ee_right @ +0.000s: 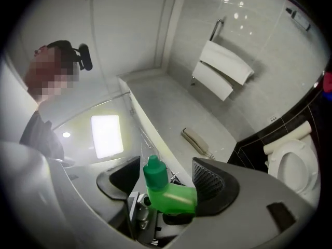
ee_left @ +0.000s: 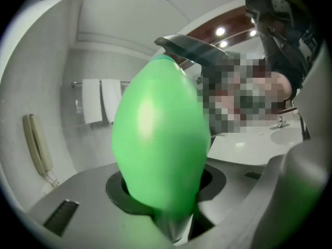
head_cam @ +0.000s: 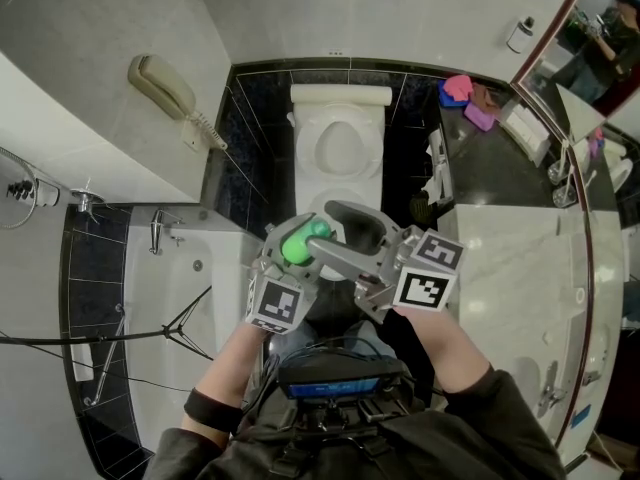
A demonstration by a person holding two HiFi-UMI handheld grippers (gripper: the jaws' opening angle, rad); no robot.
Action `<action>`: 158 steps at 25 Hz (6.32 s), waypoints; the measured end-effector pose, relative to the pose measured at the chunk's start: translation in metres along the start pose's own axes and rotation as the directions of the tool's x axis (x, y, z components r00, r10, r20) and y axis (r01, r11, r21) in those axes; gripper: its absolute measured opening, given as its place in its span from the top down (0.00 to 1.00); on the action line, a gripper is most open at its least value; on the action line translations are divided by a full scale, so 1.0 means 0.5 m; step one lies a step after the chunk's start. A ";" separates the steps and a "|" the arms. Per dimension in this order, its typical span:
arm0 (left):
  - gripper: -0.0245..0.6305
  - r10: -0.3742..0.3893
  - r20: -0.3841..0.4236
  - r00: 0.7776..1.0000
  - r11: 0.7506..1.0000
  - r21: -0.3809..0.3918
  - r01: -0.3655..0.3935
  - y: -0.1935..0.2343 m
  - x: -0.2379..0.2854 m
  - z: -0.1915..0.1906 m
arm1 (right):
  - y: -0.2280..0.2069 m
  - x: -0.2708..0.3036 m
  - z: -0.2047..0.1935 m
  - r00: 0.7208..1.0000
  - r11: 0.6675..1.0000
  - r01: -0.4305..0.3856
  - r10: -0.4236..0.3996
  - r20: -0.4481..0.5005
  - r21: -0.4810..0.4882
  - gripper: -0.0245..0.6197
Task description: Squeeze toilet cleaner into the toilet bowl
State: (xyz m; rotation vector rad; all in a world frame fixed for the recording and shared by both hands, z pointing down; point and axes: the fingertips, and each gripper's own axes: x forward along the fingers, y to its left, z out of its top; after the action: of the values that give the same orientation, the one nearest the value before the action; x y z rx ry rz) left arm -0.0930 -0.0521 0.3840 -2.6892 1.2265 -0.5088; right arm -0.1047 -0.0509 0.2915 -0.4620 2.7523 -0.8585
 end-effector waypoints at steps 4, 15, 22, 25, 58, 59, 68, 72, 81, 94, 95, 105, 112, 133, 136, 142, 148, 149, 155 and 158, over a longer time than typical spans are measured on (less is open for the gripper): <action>0.68 0.103 -0.020 0.994 0.994 0.039 -0.102 0.028 0.004 -0.002 | 0.004 0.006 -0.010 1.000 0.997 0.001 -0.002 0.016 0.072 0.44; 0.68 0.201 -0.057 0.978 0.979 0.055 -0.198 0.051 0.004 -0.021 | 0.001 0.013 -0.015 0.999 0.989 0.014 -0.019 0.032 0.145 0.60; 0.68 0.182 -0.076 0.980 0.982 0.056 -0.178 0.048 0.005 -0.029 | -0.003 0.012 -0.014 0.999 0.997 0.031 -0.033 0.021 0.074 0.74; 0.68 0.111 -0.083 0.990 0.993 0.047 -0.108 0.034 0.005 -0.043 | -0.001 0.012 -0.013 1.000 0.998 0.006 -0.008 0.030 0.060 0.74; 0.68 -0.623 0.018 0.782 0.774 -0.131 0.619 -0.164 -0.072 0.012 | 0.086 -0.066 0.000 0.897 0.876 -0.411 0.438 0.057 -0.251 0.74; 0.68 -0.621 0.014 0.784 0.776 -0.126 0.618 -0.164 -0.072 0.009 | 0.083 -0.067 0.001 0.899 0.879 -0.407 0.433 0.059 -0.249 0.74; 0.68 -0.565 -0.019 0.825 0.820 -0.122 0.559 -0.143 -0.066 -0.024 | 0.037 -0.085 0.019 0.930 0.920 -0.325 0.353 0.103 -0.221 0.74; 0.68 -0.523 -0.032 0.852 0.846 -0.138 0.515 -0.128 -0.064 -0.035 | 0.016 -0.097 0.027 0.943 0.936 -0.283 0.311 0.118 -0.210 0.74; 0.68 -0.398 -0.069 0.915 0.907 -0.184 0.380 -0.085 -0.062 -0.080 | -0.113 -0.126 -0.020 0.999 0.981 0.027 -0.018 0.047 -0.191 0.74; 0.68 -0.147 -0.169 0.975 0.955 -0.281 0.095 -0.009 -0.078 -0.204 | -0.336 -0.268 -0.189 0.798 0.774 0.555 -0.599 -0.069 -0.305 0.75; 0.68 -0.130 -0.175 0.976 0.957 -0.280 0.078 -0.006 -0.079 -0.212 | -0.345 -0.276 -0.200 0.783 0.760 0.570 -0.618 -0.073 -0.313 0.75; 0.68 -0.068 -0.230 0.971 0.968 -0.251 0.008 0.000 -0.083 -0.241 | -0.377 -0.315 -0.261 0.724 0.714 0.621 -0.681 -0.113 -0.323 0.75; 0.68 -0.068 -0.238 0.969 0.966 -0.259 0.004 -0.001 -0.078 -0.244 | -0.375 -0.312 -0.266 0.731 0.722 0.611 -0.672 -0.119 -0.324 0.74; 0.68 -0.169 -0.295 0.940 0.936 -0.347 0.060 -0.079 0.023 -0.295 | -0.406 -0.338 -0.268 0.759 0.747 0.564 -0.637 -0.134 -0.353 0.73; 0.68 -0.206 -0.309 0.929 0.916 -0.395 0.072 -0.114 0.059 -0.313 | -0.408 -0.339 -0.266 0.781 0.770 0.536 -0.608 -0.144 -0.345 0.73; 0.68 -0.279 -0.307 0.910 0.833 -0.549 0.070 -0.178 0.144 -0.369 | -0.453 -0.350 -0.291 0.807 0.793 0.474 -0.565 -0.171 -0.382 0.73; 0.68 -0.402 -0.261 0.878 0.670 -0.738 0.087 -0.243 0.211 -0.476 | -0.530 -0.363 -0.351 0.794 0.792 0.502 -0.581 -0.178 -0.347 0.73; 0.68 -0.431 -0.254 0.866 0.651 -0.752 0.103 -0.254 0.221 -0.497 | -0.544 -0.361 -0.360 0.789 0.787 0.509 -0.589 -0.176 -0.349 0.73; 0.68 -0.550 -0.171 0.818 0.504 -0.848 0.162 -0.297 0.281 -0.613 | -0.635 -0.329 -0.416 0.767 0.760 0.546 -0.623 -0.155 -0.353 0.73; 0.68 -0.580 -0.113 0.807 0.424 -0.887 0.181 -0.310 0.310 -0.679 | -0.695 -0.305 -0.455 0.760 0.747 0.555 -0.634 -0.143 -0.365 0.73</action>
State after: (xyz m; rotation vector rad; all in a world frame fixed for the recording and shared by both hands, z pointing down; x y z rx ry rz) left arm -0.0114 -0.0631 0.7795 -3.9852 1.0731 -0.6869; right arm 0.0484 -0.1502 0.6945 -1.4670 3.0198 -0.6344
